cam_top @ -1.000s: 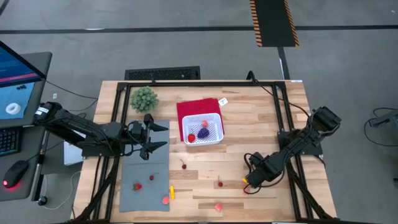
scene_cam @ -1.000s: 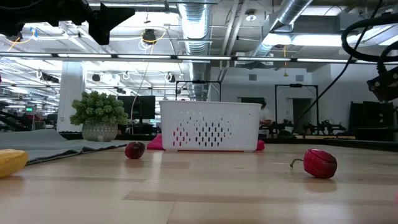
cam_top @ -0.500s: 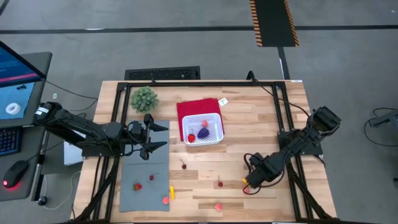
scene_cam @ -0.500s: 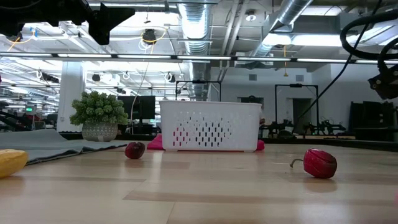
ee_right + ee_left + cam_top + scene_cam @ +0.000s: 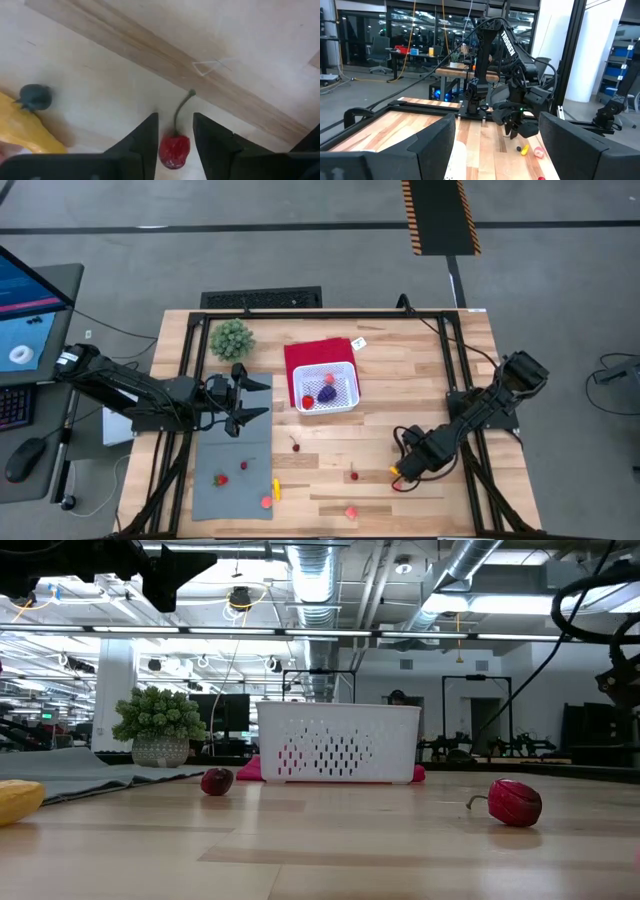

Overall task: Pick and placing Produce into tupperware
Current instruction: Put the red cherry into the white bin

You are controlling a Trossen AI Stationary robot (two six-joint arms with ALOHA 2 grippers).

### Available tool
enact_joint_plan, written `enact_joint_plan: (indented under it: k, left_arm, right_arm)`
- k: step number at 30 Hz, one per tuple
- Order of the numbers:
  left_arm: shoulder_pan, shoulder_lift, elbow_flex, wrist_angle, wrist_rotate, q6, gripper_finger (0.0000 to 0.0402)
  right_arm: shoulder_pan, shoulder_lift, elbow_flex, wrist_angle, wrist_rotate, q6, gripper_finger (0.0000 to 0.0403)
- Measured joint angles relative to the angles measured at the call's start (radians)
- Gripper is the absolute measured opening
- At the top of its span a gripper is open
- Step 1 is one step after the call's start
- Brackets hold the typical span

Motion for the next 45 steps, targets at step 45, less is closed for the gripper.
enact_joint_plan:
  k: [45]
  left_arm:
    - [0.000, 0.000, 0.000, 0.009, 0.000, 0.000, 0.0277]
  right_arm:
    - [-0.044, -0.001, 0.116, -0.138, 0.085, -0.152, 0.0079]
